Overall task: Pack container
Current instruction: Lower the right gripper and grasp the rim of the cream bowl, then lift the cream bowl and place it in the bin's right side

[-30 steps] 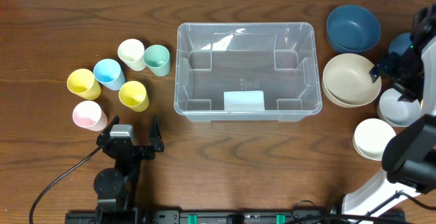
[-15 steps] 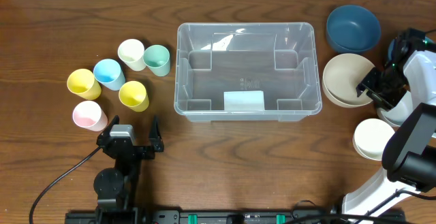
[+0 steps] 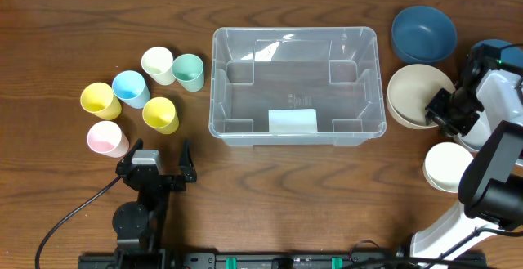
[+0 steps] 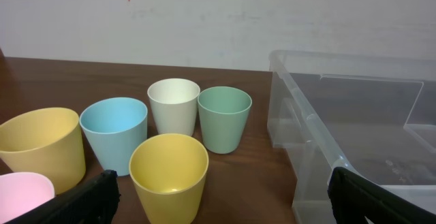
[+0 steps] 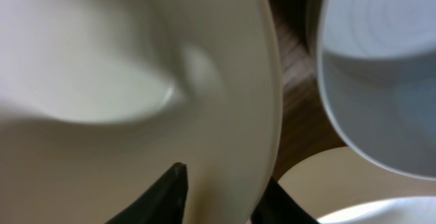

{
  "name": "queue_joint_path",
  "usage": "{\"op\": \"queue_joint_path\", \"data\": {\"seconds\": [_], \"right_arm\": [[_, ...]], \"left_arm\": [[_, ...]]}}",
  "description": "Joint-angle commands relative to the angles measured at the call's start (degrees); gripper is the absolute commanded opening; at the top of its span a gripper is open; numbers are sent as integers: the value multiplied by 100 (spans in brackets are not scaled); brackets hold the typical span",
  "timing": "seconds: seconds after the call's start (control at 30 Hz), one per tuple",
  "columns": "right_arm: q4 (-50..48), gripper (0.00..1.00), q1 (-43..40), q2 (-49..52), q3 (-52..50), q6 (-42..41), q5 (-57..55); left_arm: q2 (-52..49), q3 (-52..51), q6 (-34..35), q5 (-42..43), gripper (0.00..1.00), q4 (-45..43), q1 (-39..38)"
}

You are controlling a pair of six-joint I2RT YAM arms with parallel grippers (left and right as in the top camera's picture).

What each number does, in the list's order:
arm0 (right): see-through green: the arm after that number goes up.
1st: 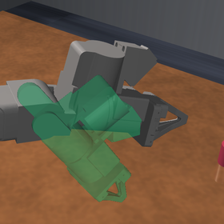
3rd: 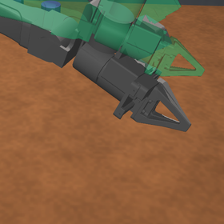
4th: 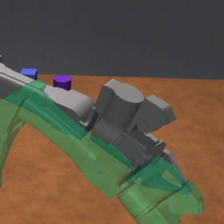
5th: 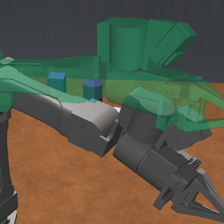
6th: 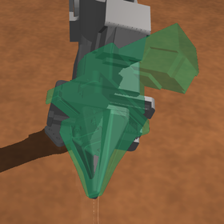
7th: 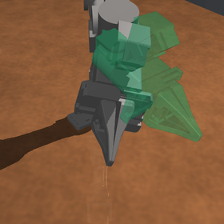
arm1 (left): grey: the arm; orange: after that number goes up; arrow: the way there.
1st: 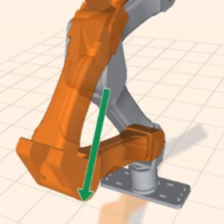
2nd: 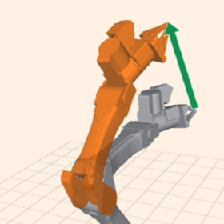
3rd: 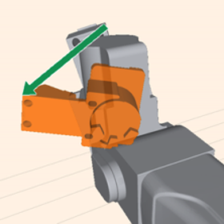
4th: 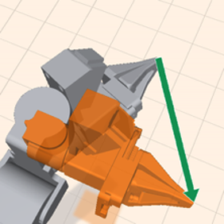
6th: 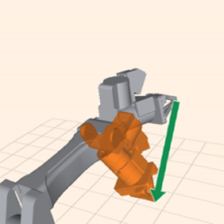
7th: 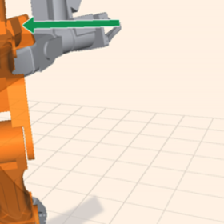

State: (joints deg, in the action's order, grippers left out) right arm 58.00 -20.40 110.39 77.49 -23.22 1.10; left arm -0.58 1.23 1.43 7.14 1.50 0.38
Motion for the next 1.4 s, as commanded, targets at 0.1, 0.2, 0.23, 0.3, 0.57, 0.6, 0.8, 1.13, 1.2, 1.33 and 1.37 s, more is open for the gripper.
{"op": "queue_joint_path", "data": {"seconds": [0.1,0.2,0.23,0.3,0.57,0.6,0.8,1.13,1.2,1.33,1.37], "right_arm": [[-101,20,-17,31,-46,13,-35],[-131,11,-17,31,-46,11,-70],[-146,7,-17,31,-46,9,-68],[-177,3,-17,31,-46,9,-70],[-282,1,-28,28,-20,0,-96],[-295,1,-42,28,-4,-13,-109],[-52,1,-264,13,385,-9,-109],[1360,1,-623,4,1862,354,-74],[1624,1,-605,-20,2184,485,59],[2081,1,-540,-151,2830,824,398],[2181,1,-514,-221,3008,920,527]], "left_arm": [[35,-101,-35,81,98,190,31],[35,-101,-35,81,98,190,31],[35,-101,-35,81,98,192,31],[35,-101,-35,81,98,192,31],[35,-101,-35,81,98,192,31],[35,-101,-35,81,98,192,31],[35,-101,-35,81,98,192,31],[35,-101,-35,81,98,192,31],[35,-101,-35,81,98,192,31],[35,-101,-35,81,98,190,31],[35,-101,-35,81,98,192,31]]}}
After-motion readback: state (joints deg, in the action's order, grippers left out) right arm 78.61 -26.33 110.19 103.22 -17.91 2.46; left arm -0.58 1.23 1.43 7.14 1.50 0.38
